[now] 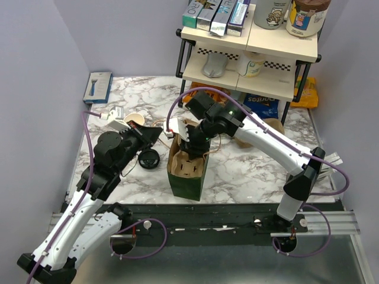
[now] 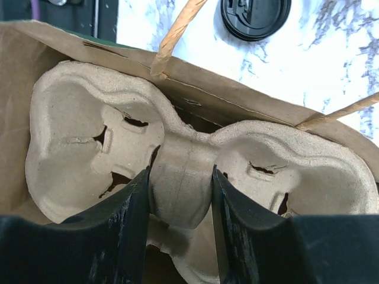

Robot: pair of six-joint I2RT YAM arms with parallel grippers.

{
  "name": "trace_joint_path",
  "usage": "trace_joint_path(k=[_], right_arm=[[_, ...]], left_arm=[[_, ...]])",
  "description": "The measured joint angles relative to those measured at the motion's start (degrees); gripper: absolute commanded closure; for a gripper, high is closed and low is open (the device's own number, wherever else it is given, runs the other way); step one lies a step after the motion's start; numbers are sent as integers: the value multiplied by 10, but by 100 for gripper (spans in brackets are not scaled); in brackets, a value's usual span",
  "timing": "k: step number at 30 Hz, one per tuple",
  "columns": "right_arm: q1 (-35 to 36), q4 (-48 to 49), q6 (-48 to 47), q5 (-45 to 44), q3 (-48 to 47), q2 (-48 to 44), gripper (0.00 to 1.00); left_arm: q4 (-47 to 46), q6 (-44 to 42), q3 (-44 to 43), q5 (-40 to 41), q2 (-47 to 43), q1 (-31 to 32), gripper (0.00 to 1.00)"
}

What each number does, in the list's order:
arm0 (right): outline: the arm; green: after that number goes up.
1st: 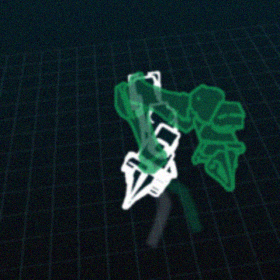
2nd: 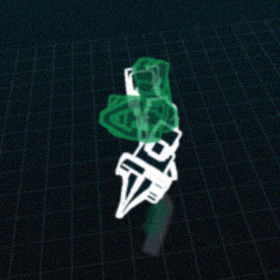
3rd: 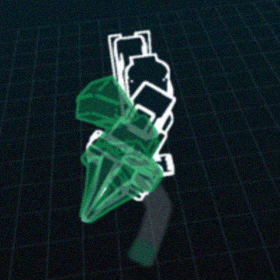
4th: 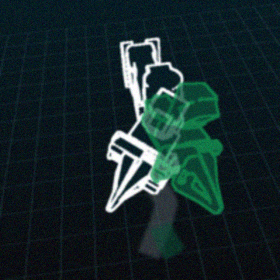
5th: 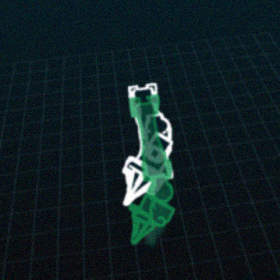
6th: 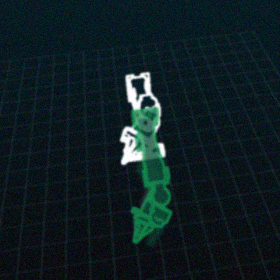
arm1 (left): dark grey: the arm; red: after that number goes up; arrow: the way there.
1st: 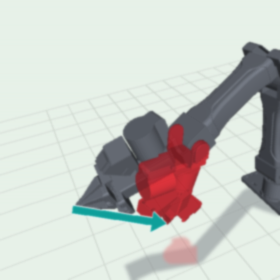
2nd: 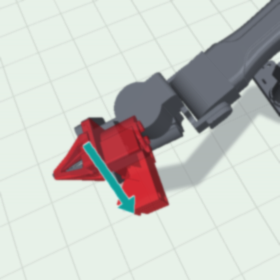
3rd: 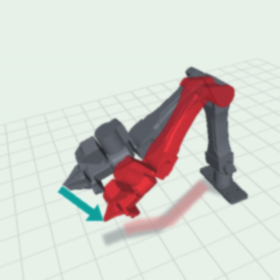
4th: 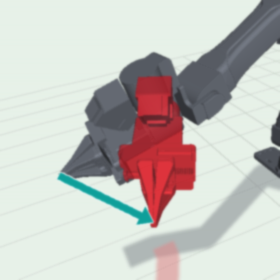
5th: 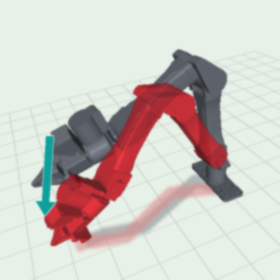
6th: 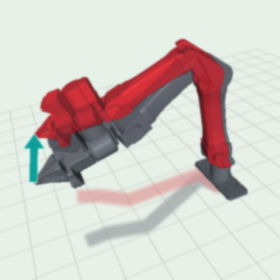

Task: Pack the takeout coffee

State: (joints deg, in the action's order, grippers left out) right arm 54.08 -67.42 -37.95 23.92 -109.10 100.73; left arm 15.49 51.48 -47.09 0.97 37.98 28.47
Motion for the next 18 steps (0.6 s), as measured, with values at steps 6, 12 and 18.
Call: trace_joint_path(k=[6,12,18], right_arm=[[-2,36,41,20,43,-1,63],[-2,59,57,22,68,-24,59],[-2,70,118,6,64,-24,59]], left_arm=[[-3,0,0,0,-4,0,100],[-13,0,2,-2,-4,0,100],[-23,0,2,-7,-2,0,100]])
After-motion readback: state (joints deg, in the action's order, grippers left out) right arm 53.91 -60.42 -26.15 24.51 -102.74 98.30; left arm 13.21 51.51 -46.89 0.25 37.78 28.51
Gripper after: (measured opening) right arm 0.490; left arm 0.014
